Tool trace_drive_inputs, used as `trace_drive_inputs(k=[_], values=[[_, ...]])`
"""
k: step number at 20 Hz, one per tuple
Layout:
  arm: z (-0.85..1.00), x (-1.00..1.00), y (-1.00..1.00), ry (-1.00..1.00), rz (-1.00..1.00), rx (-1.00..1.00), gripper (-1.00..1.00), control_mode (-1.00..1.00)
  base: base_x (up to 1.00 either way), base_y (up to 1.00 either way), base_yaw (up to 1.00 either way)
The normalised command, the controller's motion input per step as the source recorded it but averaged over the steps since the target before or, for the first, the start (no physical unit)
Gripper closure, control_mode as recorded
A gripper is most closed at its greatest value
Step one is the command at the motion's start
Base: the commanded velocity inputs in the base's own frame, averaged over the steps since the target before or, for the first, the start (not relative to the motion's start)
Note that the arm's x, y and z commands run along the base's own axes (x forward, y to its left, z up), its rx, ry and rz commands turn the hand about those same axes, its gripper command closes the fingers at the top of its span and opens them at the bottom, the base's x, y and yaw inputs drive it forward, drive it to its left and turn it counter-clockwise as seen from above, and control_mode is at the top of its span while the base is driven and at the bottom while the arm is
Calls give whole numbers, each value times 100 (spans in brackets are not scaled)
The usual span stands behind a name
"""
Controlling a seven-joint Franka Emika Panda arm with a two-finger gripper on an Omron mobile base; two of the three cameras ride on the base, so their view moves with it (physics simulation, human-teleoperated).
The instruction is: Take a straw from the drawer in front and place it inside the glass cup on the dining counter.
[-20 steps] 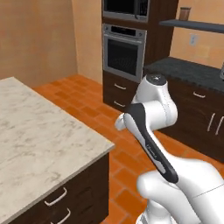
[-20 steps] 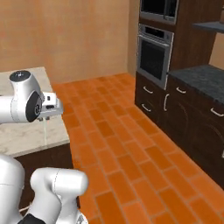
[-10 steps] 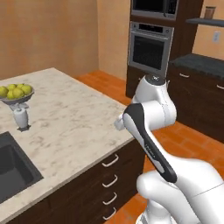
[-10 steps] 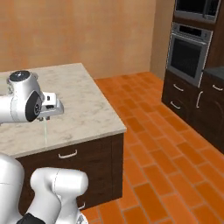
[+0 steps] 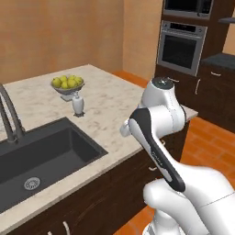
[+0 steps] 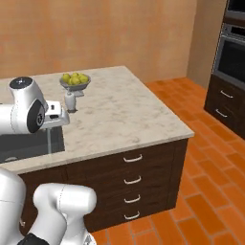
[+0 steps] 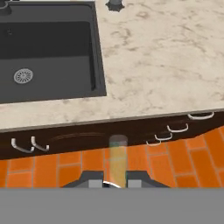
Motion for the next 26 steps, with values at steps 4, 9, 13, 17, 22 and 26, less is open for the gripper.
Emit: trace_drive_inputs(k=[4, 9, 13, 17, 22, 26], values=[[0, 0, 0, 0, 0, 0, 100, 100, -13, 100, 7], [0, 0, 0, 0, 0, 0, 100, 100, -22, 100, 7], [0, 0, 0, 0, 0, 0, 100, 100, -41, 100, 8], [0, 0, 0, 0, 0, 0, 100, 100, -49, 100, 8], [0, 0, 0, 0, 0, 0, 100, 100, -48, 100, 9], [0, 0, 0, 0, 0, 0, 100, 100, -49, 100, 9]])
